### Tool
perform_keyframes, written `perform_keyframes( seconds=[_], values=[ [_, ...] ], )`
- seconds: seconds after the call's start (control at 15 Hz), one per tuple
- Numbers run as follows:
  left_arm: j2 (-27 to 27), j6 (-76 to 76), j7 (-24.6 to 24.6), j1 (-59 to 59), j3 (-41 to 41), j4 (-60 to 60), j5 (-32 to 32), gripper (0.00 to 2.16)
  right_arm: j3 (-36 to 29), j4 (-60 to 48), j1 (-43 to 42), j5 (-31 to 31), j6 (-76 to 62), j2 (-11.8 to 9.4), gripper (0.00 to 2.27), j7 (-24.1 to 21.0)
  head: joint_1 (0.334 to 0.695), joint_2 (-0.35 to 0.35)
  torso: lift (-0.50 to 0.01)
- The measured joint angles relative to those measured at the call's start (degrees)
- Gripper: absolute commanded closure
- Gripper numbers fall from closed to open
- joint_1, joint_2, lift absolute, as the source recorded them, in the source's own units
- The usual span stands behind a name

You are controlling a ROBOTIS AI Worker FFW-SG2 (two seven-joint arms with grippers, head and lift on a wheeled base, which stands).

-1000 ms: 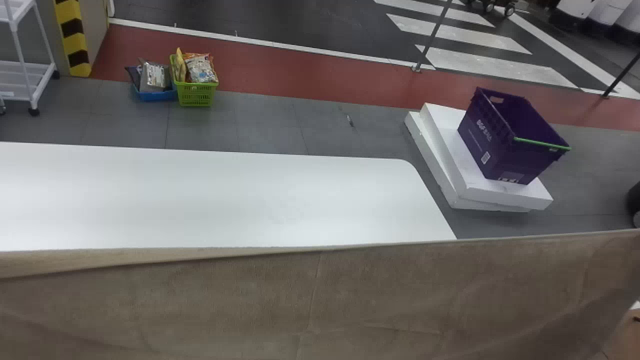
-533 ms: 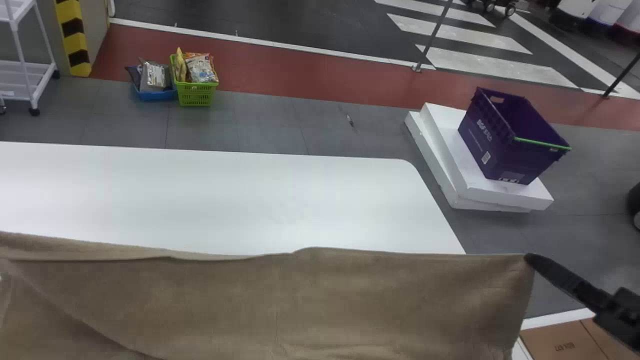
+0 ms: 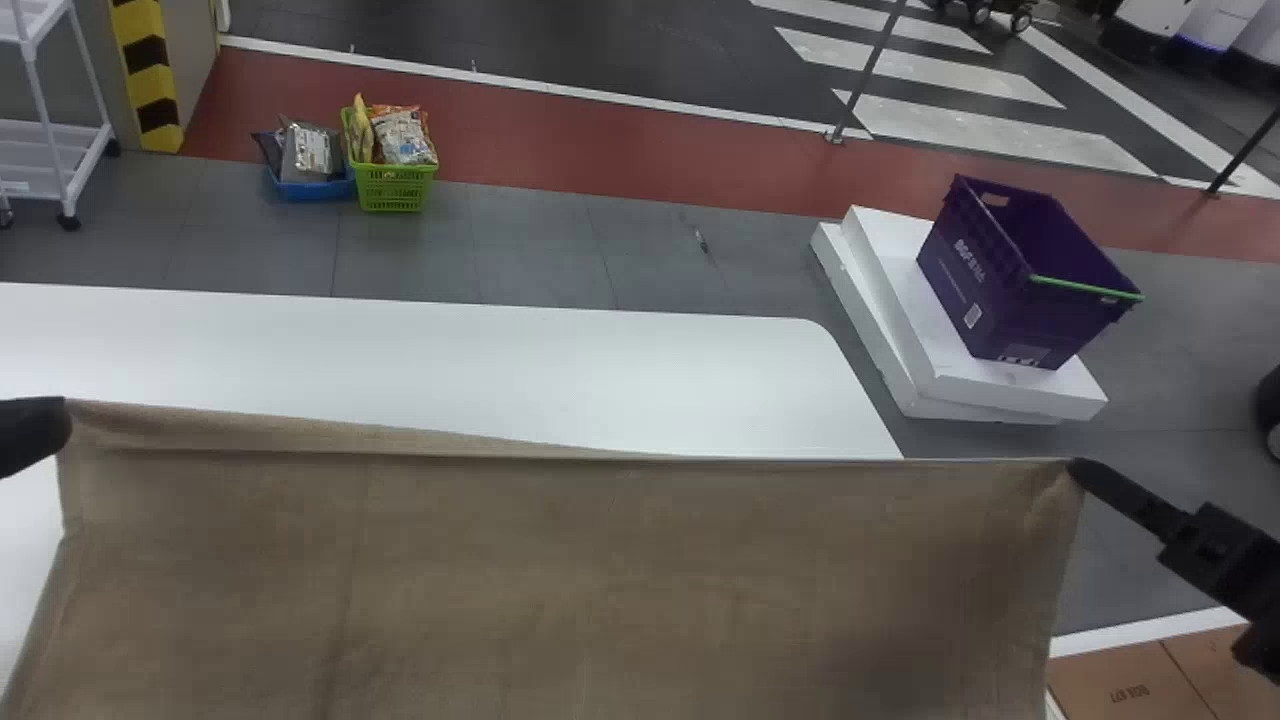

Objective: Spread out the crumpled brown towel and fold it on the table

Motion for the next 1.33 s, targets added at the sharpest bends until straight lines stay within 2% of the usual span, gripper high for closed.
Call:
perform_keyframes(
  seconds=[0.2, 0.33, 0.4, 0.53, 0.6, 0.67, 0.93, 1.07, 1.2, 1.33],
  values=[
    [0.0, -2.4, 0.7, -3.0, -3.3, 5.9, -2.0, 1.44, 3.7, 7.0, -0.6, 2.4, -7.6, -1.2, 1.64, -2.4, 0.695, -0.350, -0.127],
    [0.0, -7.2, 0.9, -4.4, -4.8, 11.6, -2.7, 1.43, 6.9, 10.9, -0.8, 4.1, -12.1, -1.2, 1.48, -4.3, 0.695, -0.350, -0.127],
    [0.0, -9.5, 1.0, -5.2, -5.3, 14.5, -2.9, 1.23, 8.4, 12.3, -0.8, 4.7, -13.9, -1.1, 1.30, -5.4, 0.695, -0.350, -0.127],
    [0.0, -13.7, 0.9, -6.4, -6.0, 19.0, -3.2, 0.62, 11.0, 14.0, -0.8, 5.8, -16.2, -0.9, 0.84, -7.1, 0.695, -0.350, -0.127],
    [0.0, -16.1, 0.4, -7.1, -6.2, 21.4, -3.5, 0.22, 12.3, 14.5, -0.8, 6.2, -16.9, -0.9, 0.50, -8.3, 0.695, -0.350, -0.127],
    [0.0, -18.0, 0.0, -8.0, -6.4, 23.8, -3.8, 0.01, 13.5, 14.8, -0.8, 6.6, -17.5, -0.9, 0.29, -9.8, 0.695, -0.350, -0.127],
    [0.0, -23.0, 0.2, -11.4, -7.9, 32.0, -4.6, 0.00, 15.7, 16.5, -1.7, 9.2, -19.4, -1.0, 0.18, -16.2, 0.695, -0.350, -0.127],
    [0.0, -24.6, -0.1, -11.5, -7.6, 33.1, -5.1, 0.01, 15.3, 17.2, -2.3, 9.9, -18.8, -1.2, 0.20, -16.5, 0.695, -0.350, -0.127],
    [0.0, -25.0, -1.9, -8.9, -6.2, 31.1, -5.2, 0.08, 14.1, 15.7, -1.0, 8.7, -16.8, -1.0, 0.69, -14.2, 0.695, -0.350, -0.127],
    [0.0, -25.2, -3.4, -4.7, -4.5, 27.0, -5.1, 0.10, 13.1, 11.6, 2.2, 6.6, -14.5, -0.6, 1.32, -11.6, 0.695, -0.350, -0.127]
  ],
)
